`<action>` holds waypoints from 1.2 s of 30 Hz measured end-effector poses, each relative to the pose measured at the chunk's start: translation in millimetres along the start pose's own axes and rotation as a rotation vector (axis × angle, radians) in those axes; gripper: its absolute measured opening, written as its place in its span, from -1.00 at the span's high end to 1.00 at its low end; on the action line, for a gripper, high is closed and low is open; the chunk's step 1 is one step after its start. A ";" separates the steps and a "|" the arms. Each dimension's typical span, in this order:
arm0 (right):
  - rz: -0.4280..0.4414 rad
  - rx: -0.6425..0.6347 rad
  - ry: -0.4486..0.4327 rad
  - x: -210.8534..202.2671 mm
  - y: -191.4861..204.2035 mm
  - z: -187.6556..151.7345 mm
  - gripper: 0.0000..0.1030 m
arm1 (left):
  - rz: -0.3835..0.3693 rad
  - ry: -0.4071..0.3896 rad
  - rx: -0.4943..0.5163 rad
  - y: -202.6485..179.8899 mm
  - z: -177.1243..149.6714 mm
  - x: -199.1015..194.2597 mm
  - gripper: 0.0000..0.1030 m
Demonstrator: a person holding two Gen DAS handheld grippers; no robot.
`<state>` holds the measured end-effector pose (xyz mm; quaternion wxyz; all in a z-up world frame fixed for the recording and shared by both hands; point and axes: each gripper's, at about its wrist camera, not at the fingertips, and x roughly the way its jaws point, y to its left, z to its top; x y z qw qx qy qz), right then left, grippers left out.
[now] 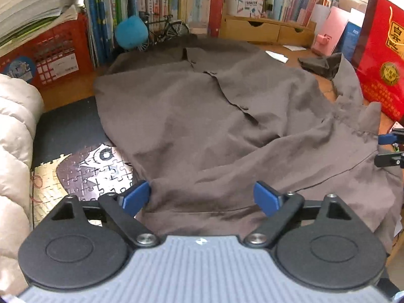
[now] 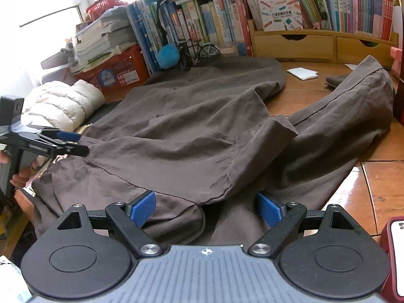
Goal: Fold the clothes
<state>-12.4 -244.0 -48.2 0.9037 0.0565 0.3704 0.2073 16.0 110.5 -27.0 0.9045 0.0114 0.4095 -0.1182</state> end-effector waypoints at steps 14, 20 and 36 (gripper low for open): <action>-0.002 0.016 0.012 4.5 -2.1 -2.5 -0.70 | -0.006 0.017 -0.086 20.9 3.5 -7.0 0.97; -0.003 0.018 0.011 4.3 -3.3 -2.7 -0.71 | 0.034 -0.053 -0.122 36.5 10.9 -33.5 0.98; -0.005 0.045 -0.048 -11.2 -10.3 6.8 -0.72 | 0.097 -0.044 -0.211 53.7 13.4 -49.7 0.93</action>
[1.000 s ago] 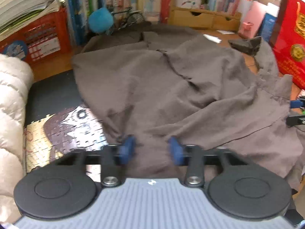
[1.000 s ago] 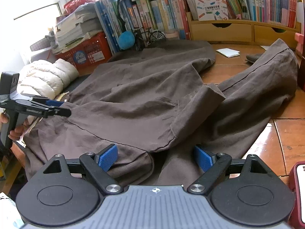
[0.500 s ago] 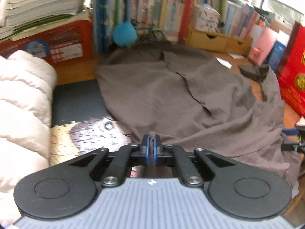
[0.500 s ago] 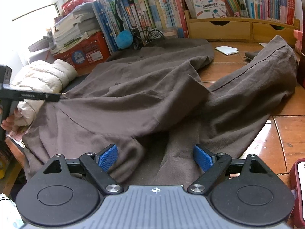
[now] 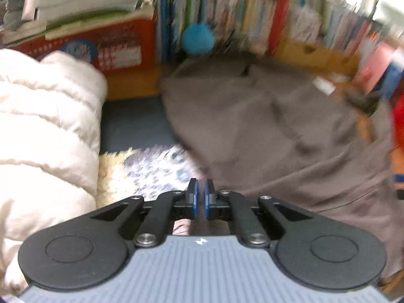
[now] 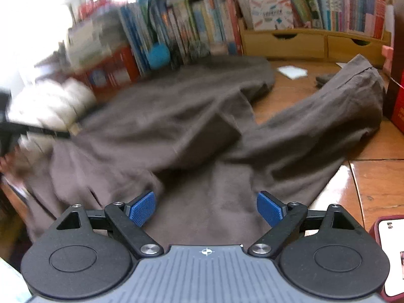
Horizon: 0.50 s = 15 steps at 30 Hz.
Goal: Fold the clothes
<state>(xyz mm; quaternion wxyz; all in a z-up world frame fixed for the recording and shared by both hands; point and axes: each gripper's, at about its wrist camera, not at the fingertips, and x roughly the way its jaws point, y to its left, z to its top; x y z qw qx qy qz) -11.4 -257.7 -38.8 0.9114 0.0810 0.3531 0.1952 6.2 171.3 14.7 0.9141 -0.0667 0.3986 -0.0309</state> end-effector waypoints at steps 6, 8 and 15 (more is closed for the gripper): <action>0.034 0.003 -0.095 6.5 7.3 24.5 -0.63 | -0.042 -0.033 0.003 -15.2 7.8 -15.3 0.79; 0.066 -0.015 -0.102 17.0 13.9 29.1 -0.44 | -0.080 -0.022 0.033 -30.2 5.0 -12.9 0.53; -0.068 -0.049 0.047 48.5 14.6 21.1 0.03 | -0.292 0.041 0.169 -116.1 -5.9 15.6 -0.03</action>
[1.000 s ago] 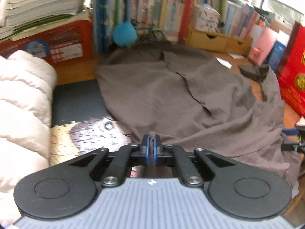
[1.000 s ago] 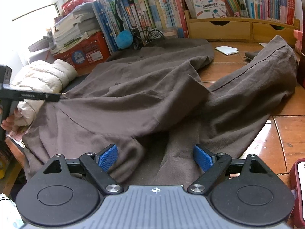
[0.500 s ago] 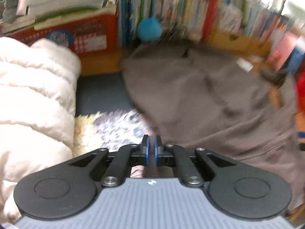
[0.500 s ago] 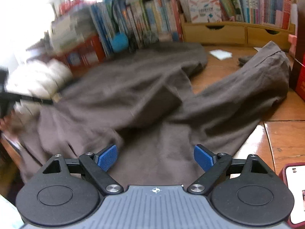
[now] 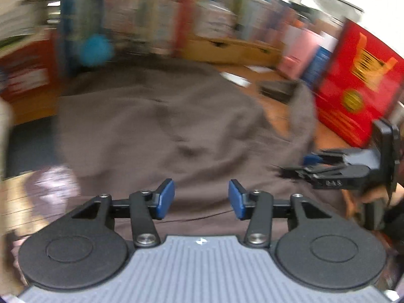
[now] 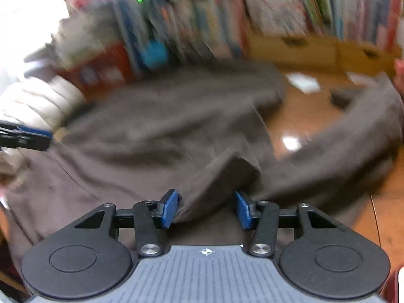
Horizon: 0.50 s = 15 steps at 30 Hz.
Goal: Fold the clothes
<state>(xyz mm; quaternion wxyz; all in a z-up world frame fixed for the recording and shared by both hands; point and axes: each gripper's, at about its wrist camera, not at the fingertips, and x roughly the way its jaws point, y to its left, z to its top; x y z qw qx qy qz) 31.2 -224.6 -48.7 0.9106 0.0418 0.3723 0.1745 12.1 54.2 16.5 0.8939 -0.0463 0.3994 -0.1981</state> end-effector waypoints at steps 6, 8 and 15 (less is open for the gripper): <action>-0.131 0.035 -0.221 -57.1 -39.5 33.5 -1.00 | -0.095 0.054 0.075 -50.4 18.6 63.2 -0.04; -0.252 0.041 -0.233 -57.8 -59.3 57.9 -1.00 | -0.083 0.064 0.094 -62.2 22.5 85.1 -0.04; -0.582 -0.216 -0.113 28.4 -114.1 146.3 -0.99 | -0.054 0.057 0.165 -86.3 12.4 122.1 -0.24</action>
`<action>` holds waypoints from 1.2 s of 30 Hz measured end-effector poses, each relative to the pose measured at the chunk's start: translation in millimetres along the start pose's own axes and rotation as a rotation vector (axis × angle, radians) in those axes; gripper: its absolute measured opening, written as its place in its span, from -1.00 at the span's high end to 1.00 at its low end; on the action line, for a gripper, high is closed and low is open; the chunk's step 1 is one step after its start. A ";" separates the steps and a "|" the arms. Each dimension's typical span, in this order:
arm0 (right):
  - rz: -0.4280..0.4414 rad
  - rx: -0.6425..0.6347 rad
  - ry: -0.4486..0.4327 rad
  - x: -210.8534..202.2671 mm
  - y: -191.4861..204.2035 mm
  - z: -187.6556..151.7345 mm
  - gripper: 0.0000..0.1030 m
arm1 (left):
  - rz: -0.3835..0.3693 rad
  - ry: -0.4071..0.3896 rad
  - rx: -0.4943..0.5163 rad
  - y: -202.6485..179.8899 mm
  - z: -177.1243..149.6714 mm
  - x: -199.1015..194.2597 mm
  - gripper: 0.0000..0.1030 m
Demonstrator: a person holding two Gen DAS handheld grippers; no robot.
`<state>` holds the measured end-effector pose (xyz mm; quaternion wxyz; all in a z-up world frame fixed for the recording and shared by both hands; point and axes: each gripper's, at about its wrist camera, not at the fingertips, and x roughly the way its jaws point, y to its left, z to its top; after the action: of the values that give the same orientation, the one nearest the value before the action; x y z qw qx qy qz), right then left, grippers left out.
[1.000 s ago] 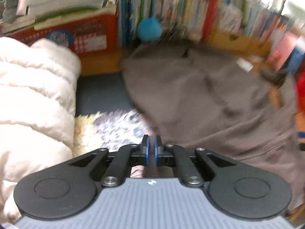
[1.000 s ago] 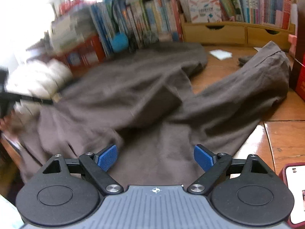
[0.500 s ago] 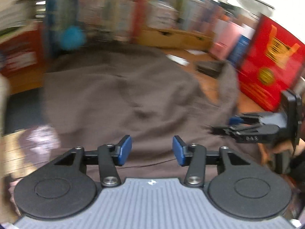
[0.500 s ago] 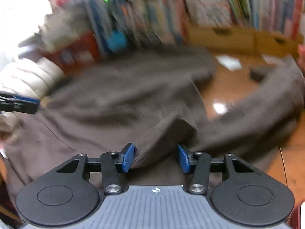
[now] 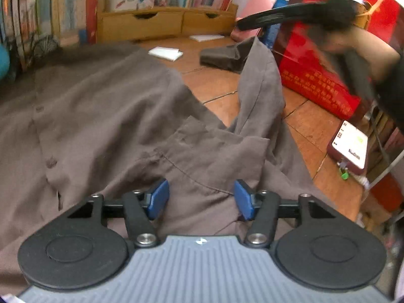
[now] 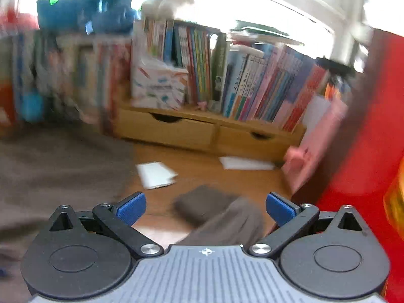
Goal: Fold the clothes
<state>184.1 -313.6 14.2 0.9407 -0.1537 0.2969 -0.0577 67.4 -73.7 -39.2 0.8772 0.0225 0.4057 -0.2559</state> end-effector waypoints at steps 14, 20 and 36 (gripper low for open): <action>0.133 0.290 0.358 120.9 -25.7 -7.9 0.79 | 0.022 -0.063 0.206 -30.5 -21.3 12.8 -0.99; 0.185 0.346 0.204 50.7 -38.2 22.0 0.81 | -0.036 -0.023 0.062 -13.8 -8.2 1.1 -0.83; 0.845 0.113 -0.198 -191.4 124.7 81.7 0.80 | 0.311 -0.213 -0.305 120.0 -65.1 -172.6 -0.74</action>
<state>76.9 -136.6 140.9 0.9125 0.0282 0.2384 0.3313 -15.3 120.9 21.8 0.9371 -0.0750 0.3365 -0.0543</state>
